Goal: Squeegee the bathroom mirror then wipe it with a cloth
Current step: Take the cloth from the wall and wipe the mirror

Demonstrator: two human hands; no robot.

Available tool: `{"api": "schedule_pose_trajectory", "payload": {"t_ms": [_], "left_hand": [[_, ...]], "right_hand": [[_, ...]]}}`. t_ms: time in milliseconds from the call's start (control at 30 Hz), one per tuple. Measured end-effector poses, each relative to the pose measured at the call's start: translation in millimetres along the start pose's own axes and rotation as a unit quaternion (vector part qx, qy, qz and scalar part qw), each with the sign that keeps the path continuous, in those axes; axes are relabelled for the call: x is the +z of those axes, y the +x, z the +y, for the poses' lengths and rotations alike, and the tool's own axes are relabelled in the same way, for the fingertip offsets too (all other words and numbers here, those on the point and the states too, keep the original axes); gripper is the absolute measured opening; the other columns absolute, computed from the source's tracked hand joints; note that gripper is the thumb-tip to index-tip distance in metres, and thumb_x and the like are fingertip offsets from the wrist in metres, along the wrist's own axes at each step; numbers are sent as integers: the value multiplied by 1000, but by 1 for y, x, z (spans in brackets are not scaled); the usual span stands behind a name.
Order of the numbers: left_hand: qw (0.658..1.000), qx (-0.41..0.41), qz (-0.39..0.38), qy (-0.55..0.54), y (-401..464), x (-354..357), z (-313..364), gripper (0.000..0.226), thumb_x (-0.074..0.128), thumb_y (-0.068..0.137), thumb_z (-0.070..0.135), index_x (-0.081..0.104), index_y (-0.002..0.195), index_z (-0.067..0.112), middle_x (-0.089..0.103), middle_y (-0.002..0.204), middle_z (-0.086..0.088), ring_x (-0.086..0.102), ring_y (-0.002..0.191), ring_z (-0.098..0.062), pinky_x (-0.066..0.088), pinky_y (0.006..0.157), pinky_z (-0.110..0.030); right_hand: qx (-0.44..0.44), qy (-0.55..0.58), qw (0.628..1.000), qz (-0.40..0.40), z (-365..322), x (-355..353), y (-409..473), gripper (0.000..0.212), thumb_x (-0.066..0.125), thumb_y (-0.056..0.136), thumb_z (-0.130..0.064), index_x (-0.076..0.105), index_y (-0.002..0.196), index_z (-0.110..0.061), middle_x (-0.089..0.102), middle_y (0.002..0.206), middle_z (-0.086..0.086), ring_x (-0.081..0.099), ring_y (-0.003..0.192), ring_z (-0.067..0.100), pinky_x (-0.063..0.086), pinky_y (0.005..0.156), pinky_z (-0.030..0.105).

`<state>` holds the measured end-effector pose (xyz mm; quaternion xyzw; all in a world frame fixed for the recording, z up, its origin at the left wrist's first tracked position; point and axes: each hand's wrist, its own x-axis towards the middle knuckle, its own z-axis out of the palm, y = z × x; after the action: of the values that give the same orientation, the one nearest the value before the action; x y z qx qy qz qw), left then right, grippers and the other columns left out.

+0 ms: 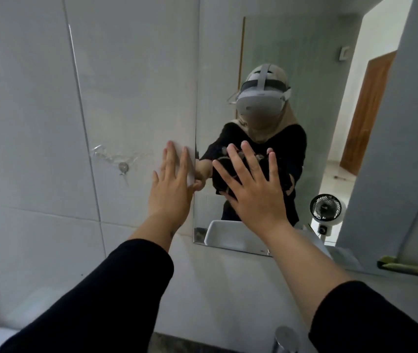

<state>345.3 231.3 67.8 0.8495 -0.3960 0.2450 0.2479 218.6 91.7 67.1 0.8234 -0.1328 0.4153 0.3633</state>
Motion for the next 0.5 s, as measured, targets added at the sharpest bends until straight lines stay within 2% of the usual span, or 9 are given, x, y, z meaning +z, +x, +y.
{"api": "schedule_pose_trajectory", "payload": {"t_ms": [133, 300, 400, 500], "left_hand": [[1000, -8, -7, 24, 0, -2, 1, 78, 42, 99, 33, -15, 149, 20, -30, 155, -10, -18, 146, -24, 10, 119, -52], [996, -20, -32, 83, 0, 0, 3, 78, 34, 99, 39, -26, 145, 18, -35, 152, -12, -23, 144, -26, 7, 118, -55], [990, -37, -49, 129, 3, 2, 3, 76, 25, 99, 43, -31, 142, 16, -39, 150, -12, -27, 143, -25, 0, 114, -60], [988, -44, -62, 134, 5, 3, 1, 77, 23, 99, 45, -36, 139, 17, -44, 147, -9, -31, 141, -23, -6, 112, -63]], "right_hand": [[42, -1, 999, -6, 32, -2, -22, 68, 45, 94, -48, 14, 152, -29, 19, 159, 9, 15, 147, 34, 10, 113, 64], [114, -1, 993, -19, 81, -4, -55, 67, 39, 96, -51, 11, 153, -28, 16, 160, 11, 11, 147, 33, 3, 112, 62], [161, 0, 987, -23, 109, -5, -73, 66, 34, 95, -52, 15, 152, -25, 10, 159, 10, 9, 147, 33, 5, 111, 64], [205, 6, 979, -17, 131, -4, -92, 67, 41, 94, -49, 17, 151, -23, 8, 157, 10, 9, 146, 34, 9, 109, 68]]}}
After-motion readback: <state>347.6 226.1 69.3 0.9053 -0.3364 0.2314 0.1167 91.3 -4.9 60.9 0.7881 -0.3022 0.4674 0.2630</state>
